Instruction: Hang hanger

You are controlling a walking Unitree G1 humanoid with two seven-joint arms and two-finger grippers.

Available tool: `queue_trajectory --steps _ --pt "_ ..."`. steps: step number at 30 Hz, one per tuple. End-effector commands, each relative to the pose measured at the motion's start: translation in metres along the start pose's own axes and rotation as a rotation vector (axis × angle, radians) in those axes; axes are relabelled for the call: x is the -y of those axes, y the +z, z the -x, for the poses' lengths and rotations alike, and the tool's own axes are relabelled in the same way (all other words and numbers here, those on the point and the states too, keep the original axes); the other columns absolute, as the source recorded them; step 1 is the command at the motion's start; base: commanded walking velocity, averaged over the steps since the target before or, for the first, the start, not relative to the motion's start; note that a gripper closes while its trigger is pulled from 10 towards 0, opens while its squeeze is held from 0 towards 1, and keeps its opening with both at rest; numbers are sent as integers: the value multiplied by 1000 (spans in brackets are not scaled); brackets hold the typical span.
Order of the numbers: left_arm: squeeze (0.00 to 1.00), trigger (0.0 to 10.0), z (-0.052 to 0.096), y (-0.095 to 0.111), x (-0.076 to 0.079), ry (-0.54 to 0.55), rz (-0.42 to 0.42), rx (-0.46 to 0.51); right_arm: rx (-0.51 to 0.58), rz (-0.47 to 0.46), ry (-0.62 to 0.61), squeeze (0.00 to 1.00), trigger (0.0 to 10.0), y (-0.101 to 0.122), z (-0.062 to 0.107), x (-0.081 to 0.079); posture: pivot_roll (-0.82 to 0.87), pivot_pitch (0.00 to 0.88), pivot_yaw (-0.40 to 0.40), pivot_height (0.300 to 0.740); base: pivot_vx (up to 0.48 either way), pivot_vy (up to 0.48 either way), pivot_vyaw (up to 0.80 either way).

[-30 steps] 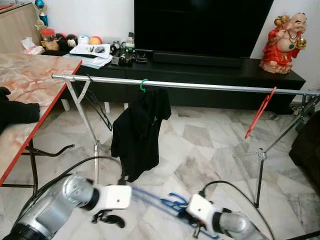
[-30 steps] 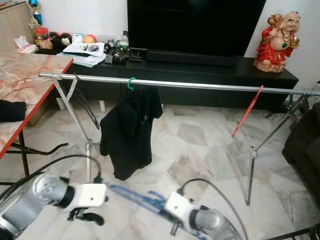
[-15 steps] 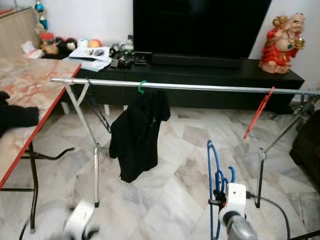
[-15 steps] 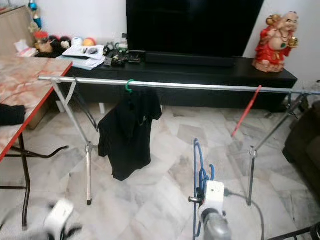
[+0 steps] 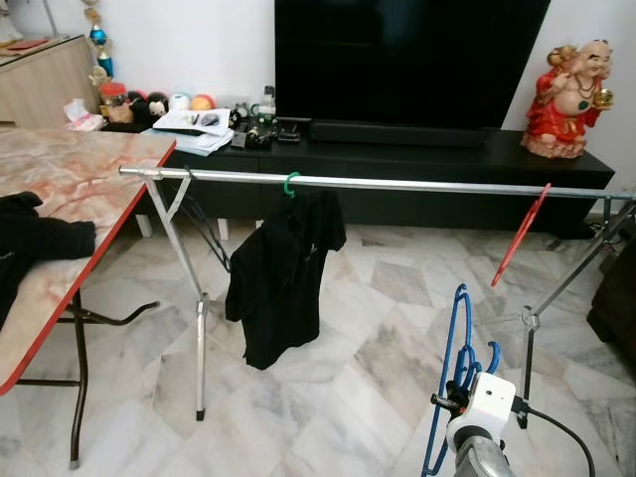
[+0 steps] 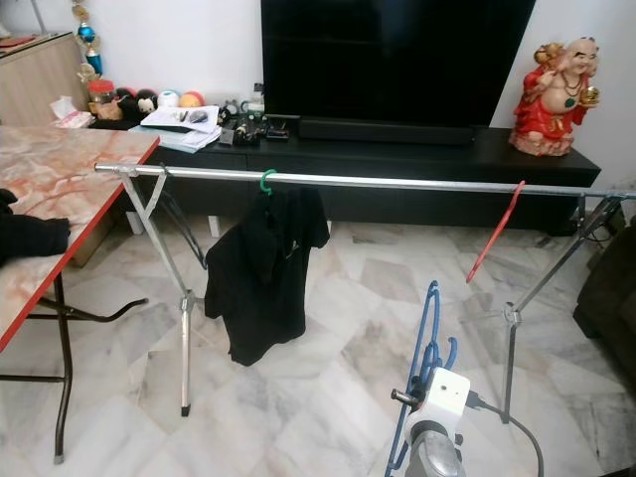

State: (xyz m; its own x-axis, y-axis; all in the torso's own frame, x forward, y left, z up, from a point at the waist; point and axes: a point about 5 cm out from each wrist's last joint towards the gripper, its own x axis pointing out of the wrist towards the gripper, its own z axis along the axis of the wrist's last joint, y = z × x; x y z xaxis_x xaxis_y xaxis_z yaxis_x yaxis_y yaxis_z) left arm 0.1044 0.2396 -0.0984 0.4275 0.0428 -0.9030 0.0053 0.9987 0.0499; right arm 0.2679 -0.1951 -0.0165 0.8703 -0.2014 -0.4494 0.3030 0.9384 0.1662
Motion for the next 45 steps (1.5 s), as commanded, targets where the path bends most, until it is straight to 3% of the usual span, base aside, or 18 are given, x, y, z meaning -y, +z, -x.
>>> queue_trajectory --steps 1,22,24,26,36,45 --pt "0 10000 -1 1 1 0 -4 2 18 -11 -12 0 10000 4 -1 2 84 0 -55 740 345 0 0" --pt "0 10000 -1 -2 2 13 12 3 29 -28 -29 0 10000 6 0 3 87 0 -58 740 346 0 0" --pt "0 10000 -3 -5 11 -10 -37 -16 51 6 34 0 10000 14 -4 -20 78 0 -39 740 420 0 0" --pt "0 10000 -4 -6 15 -24 -65 -26 61 27 68 0 10000 18 -6 -31 78 0 -38 740 416 0 0" --pt "0 10000 -6 0 16 -10 -78 -2 103 24 74 0 10000 38 -13 -38 88 0 -42 740 382 0 0" --pt "0 10000 -7 5 15 -12 -91 2 173 -23 9 0 10000 55 -16 -42 96 0 -45 740 0 0 0"
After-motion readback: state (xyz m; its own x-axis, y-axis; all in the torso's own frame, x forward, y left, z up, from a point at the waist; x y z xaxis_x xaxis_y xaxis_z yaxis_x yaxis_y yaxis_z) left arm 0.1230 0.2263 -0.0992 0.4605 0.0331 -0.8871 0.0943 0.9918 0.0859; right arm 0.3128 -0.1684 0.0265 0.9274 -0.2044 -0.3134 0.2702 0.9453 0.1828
